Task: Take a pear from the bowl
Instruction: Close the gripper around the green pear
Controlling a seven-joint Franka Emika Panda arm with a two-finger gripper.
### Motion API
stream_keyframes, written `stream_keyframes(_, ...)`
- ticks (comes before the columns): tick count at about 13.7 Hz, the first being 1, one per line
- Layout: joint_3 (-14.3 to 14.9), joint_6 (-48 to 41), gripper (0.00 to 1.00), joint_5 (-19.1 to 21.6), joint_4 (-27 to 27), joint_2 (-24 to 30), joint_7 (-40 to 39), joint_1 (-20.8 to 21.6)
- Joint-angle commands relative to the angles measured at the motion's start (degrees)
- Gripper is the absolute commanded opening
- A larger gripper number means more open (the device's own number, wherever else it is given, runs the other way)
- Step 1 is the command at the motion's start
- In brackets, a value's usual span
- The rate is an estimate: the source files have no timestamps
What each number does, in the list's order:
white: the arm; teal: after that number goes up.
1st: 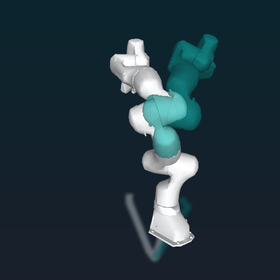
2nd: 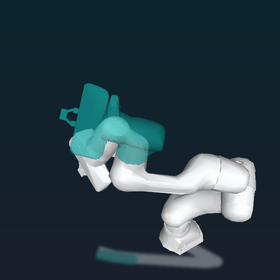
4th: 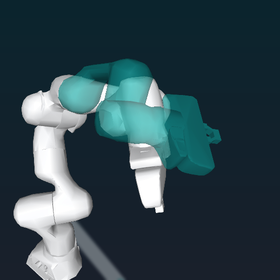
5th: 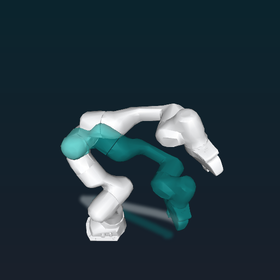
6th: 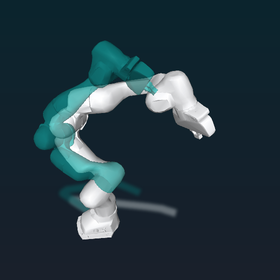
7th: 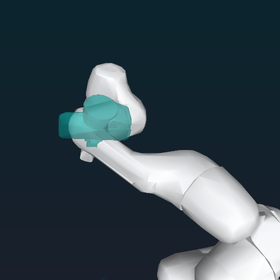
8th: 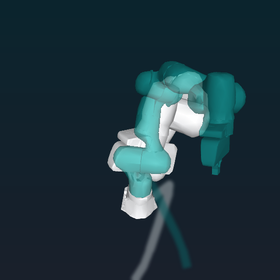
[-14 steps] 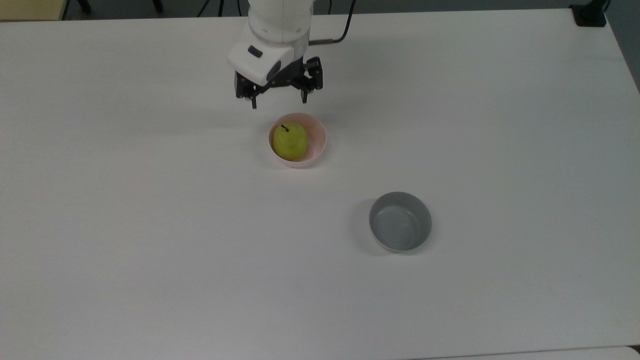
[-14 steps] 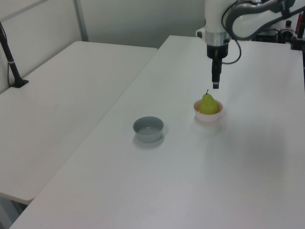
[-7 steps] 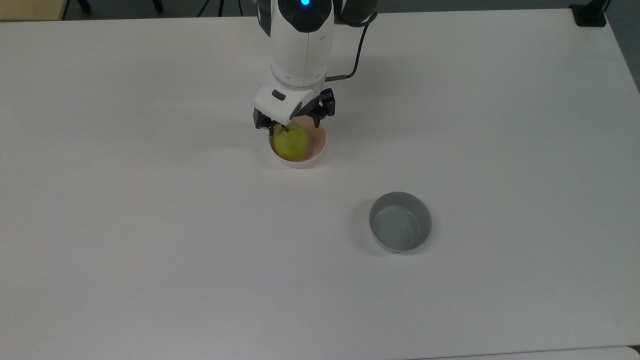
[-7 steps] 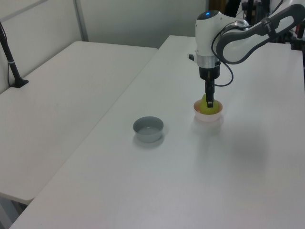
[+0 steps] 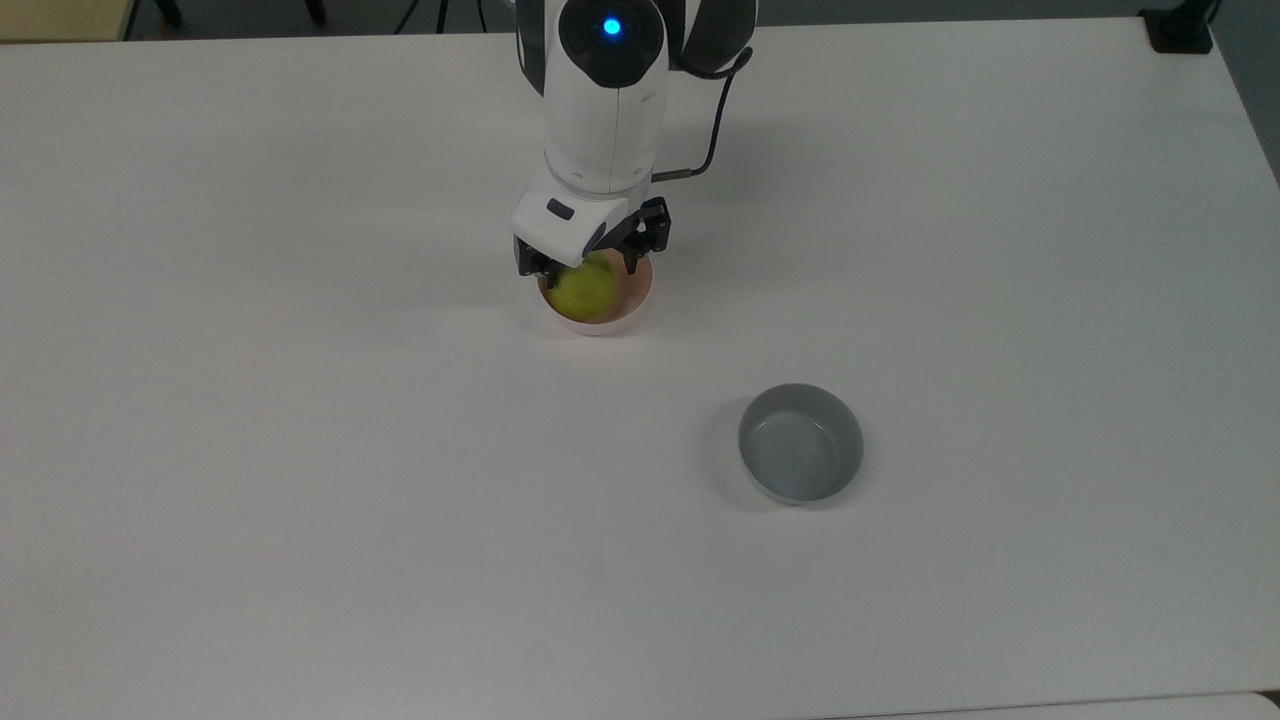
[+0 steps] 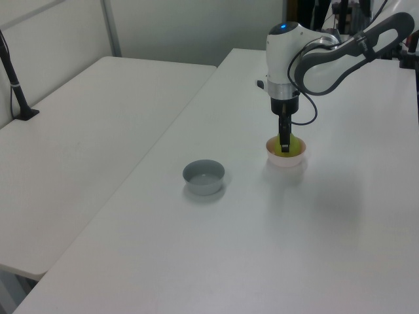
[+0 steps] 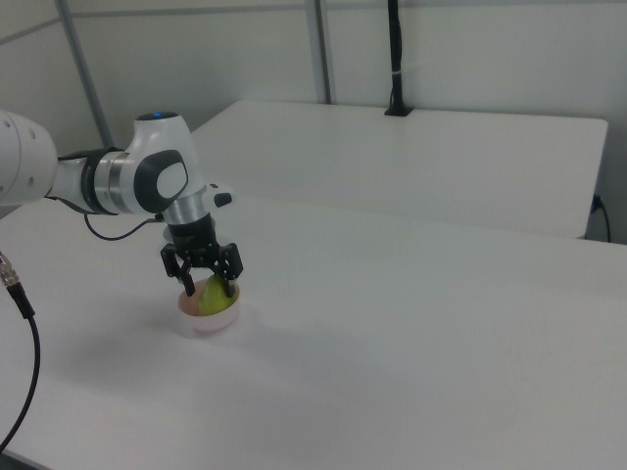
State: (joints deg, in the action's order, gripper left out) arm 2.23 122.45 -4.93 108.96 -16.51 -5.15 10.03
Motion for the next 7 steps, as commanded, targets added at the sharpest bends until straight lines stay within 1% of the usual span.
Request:
stream_keyframes(1,0.32,1.48,0.89,0.89,0.46,-0.19,-0.83,0.60)
stream_keyframes(3,0.32,1.57,0.86,0.89,0.46,-0.37,-0.74,1.13)
stream_keyframes(4,0.32,1.57,0.79,0.89,0.46,-0.45,-0.74,1.13)
stream_keyframes(5,0.32,1.57,0.76,0.89,0.46,-0.45,-0.65,1.13)
stream_keyframes(7,0.32,1.57,0.53,0.89,0.46,-0.45,-0.65,1.13)
